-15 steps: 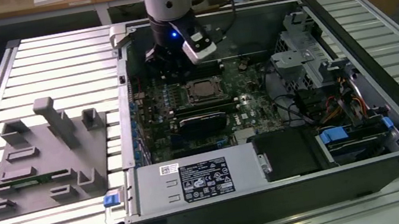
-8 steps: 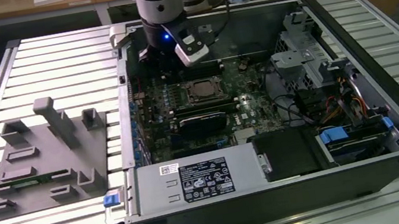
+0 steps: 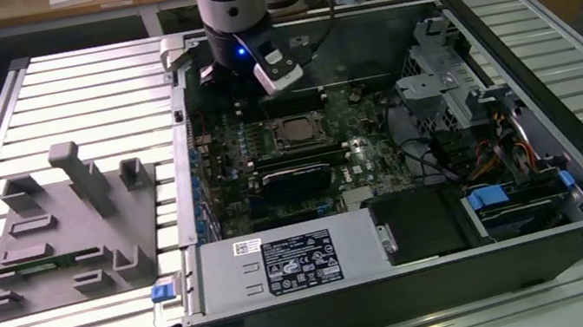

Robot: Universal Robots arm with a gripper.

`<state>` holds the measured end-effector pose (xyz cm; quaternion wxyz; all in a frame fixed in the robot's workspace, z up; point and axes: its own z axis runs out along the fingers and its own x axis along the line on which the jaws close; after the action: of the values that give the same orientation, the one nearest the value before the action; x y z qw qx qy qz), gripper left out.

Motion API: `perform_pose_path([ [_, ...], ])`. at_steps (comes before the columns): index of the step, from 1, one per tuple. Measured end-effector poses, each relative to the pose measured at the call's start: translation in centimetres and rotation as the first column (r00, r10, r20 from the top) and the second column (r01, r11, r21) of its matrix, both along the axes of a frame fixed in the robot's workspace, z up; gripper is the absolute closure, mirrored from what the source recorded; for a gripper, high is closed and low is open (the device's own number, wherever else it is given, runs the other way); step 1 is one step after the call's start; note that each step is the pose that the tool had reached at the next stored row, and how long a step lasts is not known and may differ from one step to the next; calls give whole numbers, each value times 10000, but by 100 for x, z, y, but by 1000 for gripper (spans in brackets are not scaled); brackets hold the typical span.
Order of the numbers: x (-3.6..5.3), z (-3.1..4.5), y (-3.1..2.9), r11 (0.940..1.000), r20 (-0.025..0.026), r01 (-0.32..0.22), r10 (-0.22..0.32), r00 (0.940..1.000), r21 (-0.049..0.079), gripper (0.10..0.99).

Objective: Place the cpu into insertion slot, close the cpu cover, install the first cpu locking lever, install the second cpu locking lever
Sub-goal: 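Install the first cpu locking lever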

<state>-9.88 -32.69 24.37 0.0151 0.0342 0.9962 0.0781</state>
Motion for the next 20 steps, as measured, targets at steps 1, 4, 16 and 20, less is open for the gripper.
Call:
perform_pose_path([
  [1,-1,13,0,10000,0,0,0,10000,61,980],
  [4,-4,31,0,9997,4,1,-1,10000,243,980],
  [16,-62,31,-7,9915,26,0,-3,10000,1302,980],
  [20,-56,32,-8,9915,25,-2,-2,10000,1304,980],
])
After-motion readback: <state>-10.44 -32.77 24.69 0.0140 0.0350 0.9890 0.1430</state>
